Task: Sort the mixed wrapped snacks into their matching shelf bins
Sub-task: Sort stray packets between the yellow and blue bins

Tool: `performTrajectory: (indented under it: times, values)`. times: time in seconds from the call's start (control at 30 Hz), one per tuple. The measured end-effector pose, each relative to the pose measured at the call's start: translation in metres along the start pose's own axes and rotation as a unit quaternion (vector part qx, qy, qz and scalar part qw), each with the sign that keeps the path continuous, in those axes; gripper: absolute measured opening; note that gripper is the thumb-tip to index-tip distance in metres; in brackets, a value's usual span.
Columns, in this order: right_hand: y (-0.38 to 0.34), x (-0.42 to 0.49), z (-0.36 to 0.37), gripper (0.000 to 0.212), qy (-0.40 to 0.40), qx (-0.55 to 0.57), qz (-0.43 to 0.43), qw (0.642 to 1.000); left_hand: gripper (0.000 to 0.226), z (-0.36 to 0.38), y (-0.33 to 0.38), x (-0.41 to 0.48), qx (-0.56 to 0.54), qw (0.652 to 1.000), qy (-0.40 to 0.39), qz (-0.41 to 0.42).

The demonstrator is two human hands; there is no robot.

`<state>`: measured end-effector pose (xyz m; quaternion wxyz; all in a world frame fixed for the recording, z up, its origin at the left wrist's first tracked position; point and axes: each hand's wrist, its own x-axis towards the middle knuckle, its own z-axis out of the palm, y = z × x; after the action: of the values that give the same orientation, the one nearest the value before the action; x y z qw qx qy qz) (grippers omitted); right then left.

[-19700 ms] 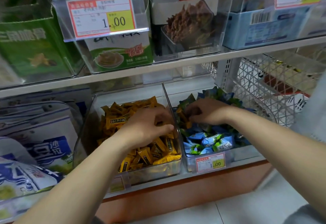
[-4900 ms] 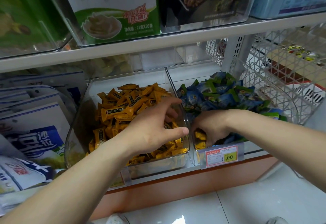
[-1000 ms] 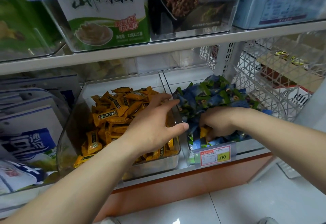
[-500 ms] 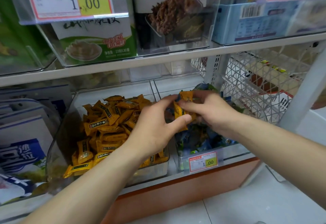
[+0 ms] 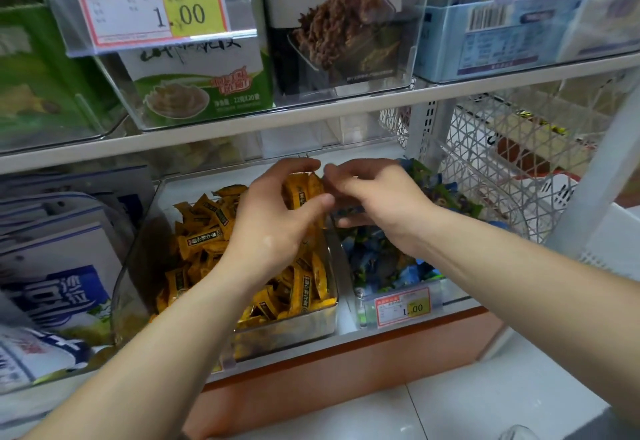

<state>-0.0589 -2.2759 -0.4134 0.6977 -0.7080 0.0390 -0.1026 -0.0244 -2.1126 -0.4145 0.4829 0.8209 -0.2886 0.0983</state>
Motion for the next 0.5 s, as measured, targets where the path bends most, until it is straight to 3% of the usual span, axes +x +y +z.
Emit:
performTrajectory:
  times: [0.07,0.17,0.27,0.33,0.4,0.47,0.5]
  values:
    - [0.000,0.006,-0.007,0.027,-0.014,-0.056,0.000,0.998,0.036,-0.011,-0.010,0.004,0.034,0.999,-0.006,-0.012]
    - [0.006,0.016,-0.029,0.019,0.003,-0.123,0.004,0.992,0.042,-0.031,-0.027,0.014,0.126,0.991,-0.032,-0.042]
    - [0.022,0.019,-0.051,0.013,-0.062,-0.214,0.011,0.975,0.053,-0.043,-0.042,0.023,0.224,0.971,-0.058,-0.061]
    - [0.038,0.018,-0.055,0.015,-0.140,-0.322,0.002,0.936,0.055,-0.041,-0.042,0.023,0.236,0.970,-0.050,-0.041]
    - [0.055,0.018,-0.050,0.021,-0.210,-0.451,-0.026,0.867,0.054,-0.032,-0.036,0.017,0.224,0.973,-0.050,-0.006]
    - [0.067,0.022,-0.044,0.028,-0.237,-0.533,-0.055,0.810,0.064,-0.019,-0.031,0.009,0.217,0.972,-0.090,-0.002]
    - [0.071,0.026,-0.041,0.031,-0.237,-0.547,-0.061,0.801,0.071,-0.012,-0.029,0.006,0.224,0.967,-0.121,-0.012]
